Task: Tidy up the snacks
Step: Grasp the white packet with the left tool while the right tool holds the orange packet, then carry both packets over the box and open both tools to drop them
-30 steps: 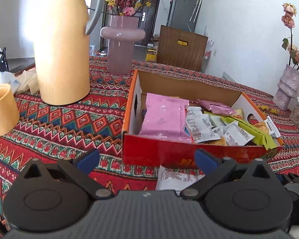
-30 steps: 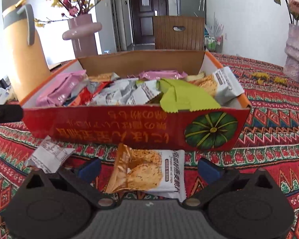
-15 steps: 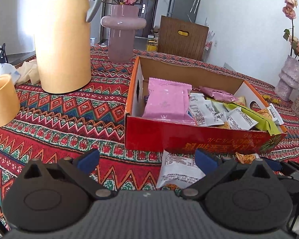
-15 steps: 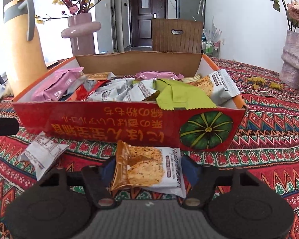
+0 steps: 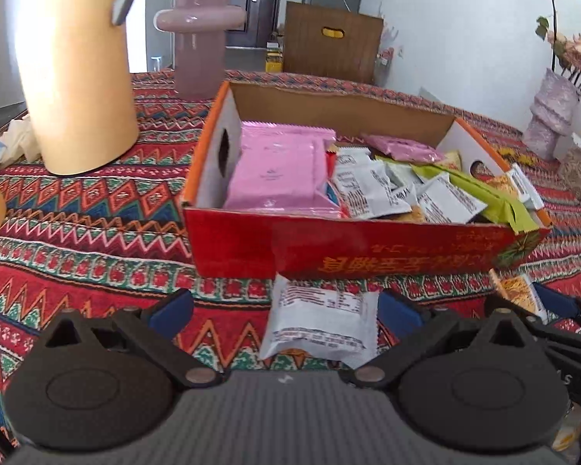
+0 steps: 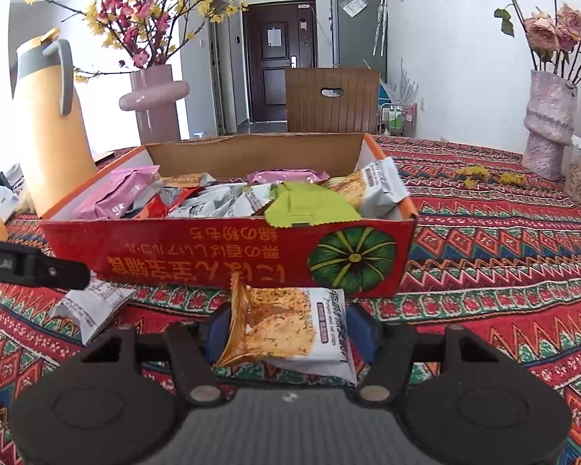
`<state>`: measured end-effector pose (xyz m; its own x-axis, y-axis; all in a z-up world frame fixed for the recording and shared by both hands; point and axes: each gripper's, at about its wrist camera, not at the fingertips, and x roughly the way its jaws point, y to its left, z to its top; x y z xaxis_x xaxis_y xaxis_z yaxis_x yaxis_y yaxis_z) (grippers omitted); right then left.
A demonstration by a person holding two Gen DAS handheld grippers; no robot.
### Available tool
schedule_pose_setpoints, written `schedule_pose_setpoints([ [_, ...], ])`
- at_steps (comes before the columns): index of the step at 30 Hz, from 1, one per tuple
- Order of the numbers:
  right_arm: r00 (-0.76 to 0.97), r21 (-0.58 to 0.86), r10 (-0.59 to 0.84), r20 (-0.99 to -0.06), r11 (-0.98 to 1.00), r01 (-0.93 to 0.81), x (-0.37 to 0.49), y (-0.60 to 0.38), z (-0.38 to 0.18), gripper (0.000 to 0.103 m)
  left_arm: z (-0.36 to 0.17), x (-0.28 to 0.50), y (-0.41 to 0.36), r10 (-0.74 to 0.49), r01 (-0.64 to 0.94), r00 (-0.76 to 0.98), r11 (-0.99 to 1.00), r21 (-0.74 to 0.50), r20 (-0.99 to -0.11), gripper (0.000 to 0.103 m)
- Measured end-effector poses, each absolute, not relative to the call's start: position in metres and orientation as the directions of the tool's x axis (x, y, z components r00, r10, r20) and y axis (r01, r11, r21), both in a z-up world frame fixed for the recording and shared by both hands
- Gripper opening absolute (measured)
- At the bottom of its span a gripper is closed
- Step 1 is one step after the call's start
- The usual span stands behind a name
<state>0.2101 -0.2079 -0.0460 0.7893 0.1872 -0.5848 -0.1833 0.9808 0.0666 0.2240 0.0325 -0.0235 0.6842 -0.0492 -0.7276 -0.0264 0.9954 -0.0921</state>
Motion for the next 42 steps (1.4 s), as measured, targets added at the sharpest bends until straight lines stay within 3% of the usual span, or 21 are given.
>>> schedule_pose_setpoints([
  [12,0.799,0.099,0.197,-0.569,0.98,-0.17,0.2,-0.224,-0.045,0.064,-0.05,0.237,0.006,-0.026,0.011,0.619,1.0,-0.025,-0.785,0.103],
  [16,0.797,0.102,0.203,-0.569,0.979,-0.177,0.198,-0.222,-0.045,0.064,-0.051,0.236,0.005,-0.017,0.005,0.621,1.0,-0.018,-0.783,0.097],
  [26,0.798,0.099,0.205,-0.566,0.979,-0.181,0.192,-0.221,-0.044,0.065,-0.045,0.23,0.01,-0.018,-0.009,0.644,0.999,-0.031,-0.765,0.067],
  [42,0.828,0.087,0.212,-0.519,0.977,-0.195,0.178,-0.22,-0.026,0.064,-0.017,0.203,0.013,-0.072,0.031,0.71,0.997,-0.07,-0.7,0.064],
])
